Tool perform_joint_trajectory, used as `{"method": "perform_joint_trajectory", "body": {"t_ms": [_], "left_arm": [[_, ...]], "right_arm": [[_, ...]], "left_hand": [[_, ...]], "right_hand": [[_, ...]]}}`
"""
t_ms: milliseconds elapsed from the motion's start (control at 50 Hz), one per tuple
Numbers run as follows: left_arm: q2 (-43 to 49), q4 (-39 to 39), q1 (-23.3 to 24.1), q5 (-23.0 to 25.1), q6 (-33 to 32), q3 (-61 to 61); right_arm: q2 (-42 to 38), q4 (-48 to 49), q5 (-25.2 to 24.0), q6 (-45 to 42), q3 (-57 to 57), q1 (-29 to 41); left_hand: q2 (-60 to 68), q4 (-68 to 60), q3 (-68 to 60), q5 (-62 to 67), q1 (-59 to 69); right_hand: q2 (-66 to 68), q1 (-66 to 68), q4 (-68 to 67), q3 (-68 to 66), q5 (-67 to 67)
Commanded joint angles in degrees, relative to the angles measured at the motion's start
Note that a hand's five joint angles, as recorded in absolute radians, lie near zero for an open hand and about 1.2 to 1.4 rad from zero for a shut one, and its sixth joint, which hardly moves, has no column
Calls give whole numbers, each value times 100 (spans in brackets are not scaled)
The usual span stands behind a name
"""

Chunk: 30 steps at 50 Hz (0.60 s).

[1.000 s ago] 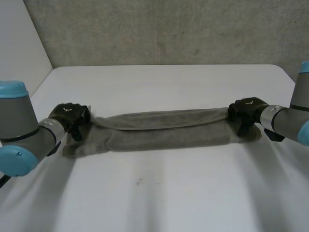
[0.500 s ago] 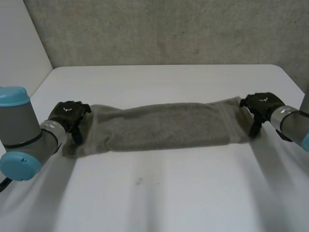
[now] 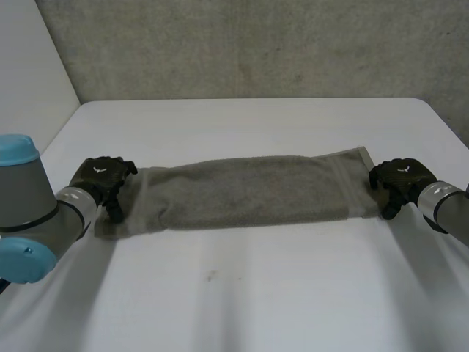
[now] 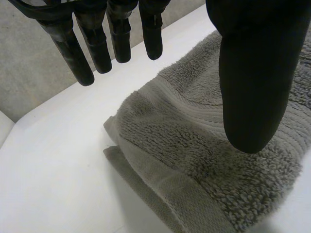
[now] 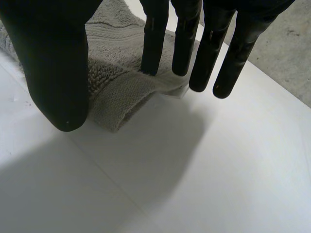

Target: Fold the towel.

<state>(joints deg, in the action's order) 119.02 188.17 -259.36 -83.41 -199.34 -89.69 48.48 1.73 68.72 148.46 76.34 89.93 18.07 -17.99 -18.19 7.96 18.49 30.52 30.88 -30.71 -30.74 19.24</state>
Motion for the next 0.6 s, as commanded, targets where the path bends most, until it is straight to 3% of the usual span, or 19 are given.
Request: {"method": "perform_joint_trajectory", "body": {"t_ms": [20, 60, 200, 420, 540, 600], "left_arm": [[-98, 9, 17, 17, 9, -119], [-107, 9, 35, 9, 9, -119], [-133, 9, 44, 0, 9, -198], [-475, 0, 0, 26, 17, -453], [-713, 0, 8, 35, 26, -541], [-801, 0, 8, 35, 26, -541]], "right_arm": [[-66, 38, 1, -28, 12, 16], [-93, 47, 10, -54, -23, -19], [197, 109, 81, -54, 30, -397], [716, 38, 28, -545, -207, -1741], [838, 56, 45, -933, -514, -1637], [1111, 82, 54, -854, -700, -1021]], "left_hand": [[173, -181, -162, 185, 131], [173, -181, -162, 185, 131], [173, -181, -162, 185, 131], [89, -97, -78, 101, 47], [72, -80, -61, 84, 30], [72, -80, -61, 84, 30]], "right_hand": [[1707, 1672, -1688, -1685, 1835], [4928, 4893, -4909, -4906, 5056], [4948, 4912, -4929, -4926, 5076], [4948, 4912, -4929, -4926, 5076], [4948, 4912, -4929, -4926, 5076], [4948, 4912, -4929, -4926, 5076]]}}
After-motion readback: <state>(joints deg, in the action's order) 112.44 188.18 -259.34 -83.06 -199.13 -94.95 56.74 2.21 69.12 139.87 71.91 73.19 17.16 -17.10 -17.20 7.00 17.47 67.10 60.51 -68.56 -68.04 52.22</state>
